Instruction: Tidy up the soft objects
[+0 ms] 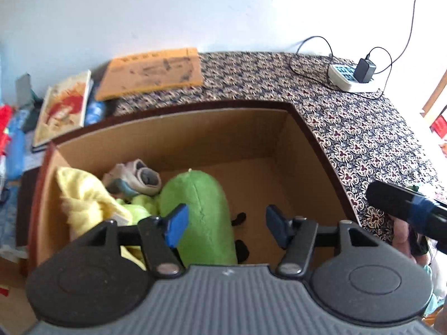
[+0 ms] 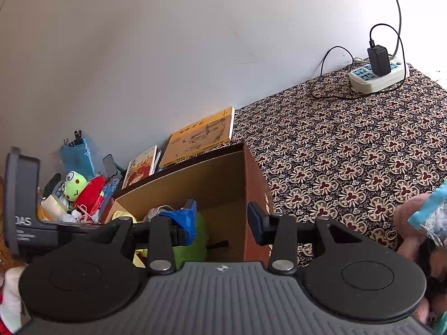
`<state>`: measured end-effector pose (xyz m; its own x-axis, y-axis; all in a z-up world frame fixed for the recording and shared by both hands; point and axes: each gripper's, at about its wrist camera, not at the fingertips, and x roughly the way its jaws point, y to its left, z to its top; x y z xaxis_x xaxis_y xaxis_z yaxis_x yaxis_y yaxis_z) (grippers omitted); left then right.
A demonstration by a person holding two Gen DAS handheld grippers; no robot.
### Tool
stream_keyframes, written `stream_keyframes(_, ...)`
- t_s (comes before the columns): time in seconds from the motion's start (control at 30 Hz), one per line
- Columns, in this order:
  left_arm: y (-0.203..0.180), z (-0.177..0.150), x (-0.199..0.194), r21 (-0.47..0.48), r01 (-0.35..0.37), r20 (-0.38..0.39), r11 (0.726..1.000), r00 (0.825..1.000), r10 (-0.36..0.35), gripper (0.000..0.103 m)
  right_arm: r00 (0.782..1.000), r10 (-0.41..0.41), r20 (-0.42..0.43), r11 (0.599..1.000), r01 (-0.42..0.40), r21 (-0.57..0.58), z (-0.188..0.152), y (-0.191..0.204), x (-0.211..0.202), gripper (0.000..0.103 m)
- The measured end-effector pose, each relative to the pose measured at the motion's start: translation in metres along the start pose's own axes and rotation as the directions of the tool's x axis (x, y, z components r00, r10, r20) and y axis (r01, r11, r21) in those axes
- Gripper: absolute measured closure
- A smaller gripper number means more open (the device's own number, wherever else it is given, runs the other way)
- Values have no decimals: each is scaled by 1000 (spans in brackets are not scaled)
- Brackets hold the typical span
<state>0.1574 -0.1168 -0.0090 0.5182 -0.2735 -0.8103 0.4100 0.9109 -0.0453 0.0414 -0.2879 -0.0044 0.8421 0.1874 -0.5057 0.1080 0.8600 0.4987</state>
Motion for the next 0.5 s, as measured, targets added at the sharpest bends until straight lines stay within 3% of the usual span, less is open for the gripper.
stream_keyframes(0.1, -15, -5, -12, -5, -59, 20, 998, 998, 59, 39, 1000, 18, -13, 1000, -18, -18, 1, -8, -4, 78)
stream_keyframes(0.23, -41, -13, -28, -21, -81, 38, 996, 996, 82, 39, 999, 36, -8, 997, -36, -63, 3, -23, -22, 78)
stream_keyframes(0.37, -78, -28, -39, -21, -67, 53, 998, 996, 68, 38, 999, 44, 22, 995, -42, -91, 7, -52, -52, 78)
stream_keyframes(0.5, -120, -46, -37, 12, -26, 51, 1000, 998, 26, 36, 1000, 3, 17, 991, 0, -133, 9, -88, -82, 78)
